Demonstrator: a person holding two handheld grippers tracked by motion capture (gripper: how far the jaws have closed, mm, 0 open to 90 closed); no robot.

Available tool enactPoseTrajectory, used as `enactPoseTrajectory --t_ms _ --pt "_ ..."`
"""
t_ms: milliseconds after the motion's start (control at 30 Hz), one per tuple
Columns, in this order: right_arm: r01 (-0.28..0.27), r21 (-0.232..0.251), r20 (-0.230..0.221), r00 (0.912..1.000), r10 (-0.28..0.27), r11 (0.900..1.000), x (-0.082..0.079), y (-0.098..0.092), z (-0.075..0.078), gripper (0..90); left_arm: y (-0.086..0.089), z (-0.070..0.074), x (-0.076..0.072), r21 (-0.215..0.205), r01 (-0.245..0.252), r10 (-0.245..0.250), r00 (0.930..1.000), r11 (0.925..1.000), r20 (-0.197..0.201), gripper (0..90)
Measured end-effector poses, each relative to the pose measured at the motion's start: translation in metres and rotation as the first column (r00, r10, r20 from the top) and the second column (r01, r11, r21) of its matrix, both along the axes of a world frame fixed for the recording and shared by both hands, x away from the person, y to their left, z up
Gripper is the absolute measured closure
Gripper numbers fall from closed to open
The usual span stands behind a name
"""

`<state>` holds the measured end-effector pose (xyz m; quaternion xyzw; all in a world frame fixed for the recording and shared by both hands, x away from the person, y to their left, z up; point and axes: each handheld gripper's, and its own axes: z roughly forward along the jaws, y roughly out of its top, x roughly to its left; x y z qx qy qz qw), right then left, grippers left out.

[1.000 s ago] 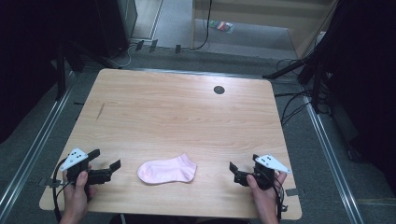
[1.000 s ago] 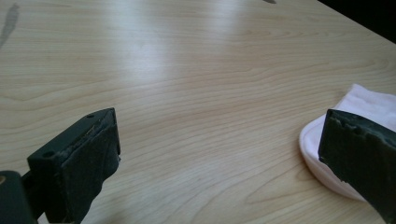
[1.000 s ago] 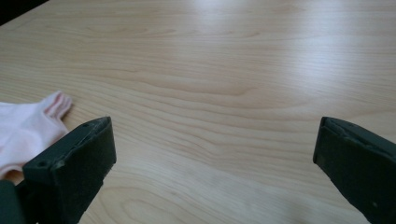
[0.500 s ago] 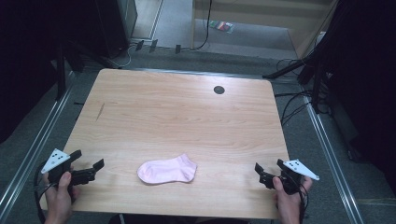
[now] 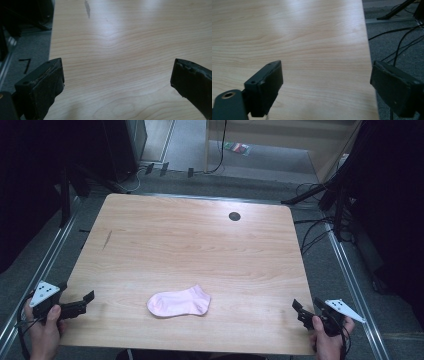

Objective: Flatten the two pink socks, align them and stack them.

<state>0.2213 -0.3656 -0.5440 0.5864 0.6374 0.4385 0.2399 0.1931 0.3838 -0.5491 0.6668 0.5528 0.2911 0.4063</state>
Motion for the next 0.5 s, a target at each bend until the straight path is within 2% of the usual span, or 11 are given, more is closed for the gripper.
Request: enactPoseTrajectory --t_ms 167,267,400,500 --pt "0.006 0.002 -0.011 0.9999 -0.006 1.000 -0.006 -0.007 -0.002 12.5 0.010 -0.001 -0.003 -0.062 0.016 -0.015 0.9998 0.9980 0.013 0.0" --pt "-0.001 0.003 -0.004 1.0000 0.001 1.000 -0.006 -0.004 -0.002 12.5 0.013 -0.003 -0.003 -0.120 0.026 -0.023 0.9993 0.9925 0.028 0.0" --pt "-0.027 -0.027 -0.008 0.9996 0.027 0.999 -0.005 0.003 -0.002 12.5 0.014 -0.003 -0.004 -0.137 0.035 -0.030 0.9987 0.9899 0.041 0.0" --pt "-0.019 -0.023 -0.002 0.9998 0.019 1.000 -0.006 0.003 -0.002 12.6 0.017 -0.004 -0.003 -0.164 0.045 -0.039 0.9986 0.9855 0.036 0.0"
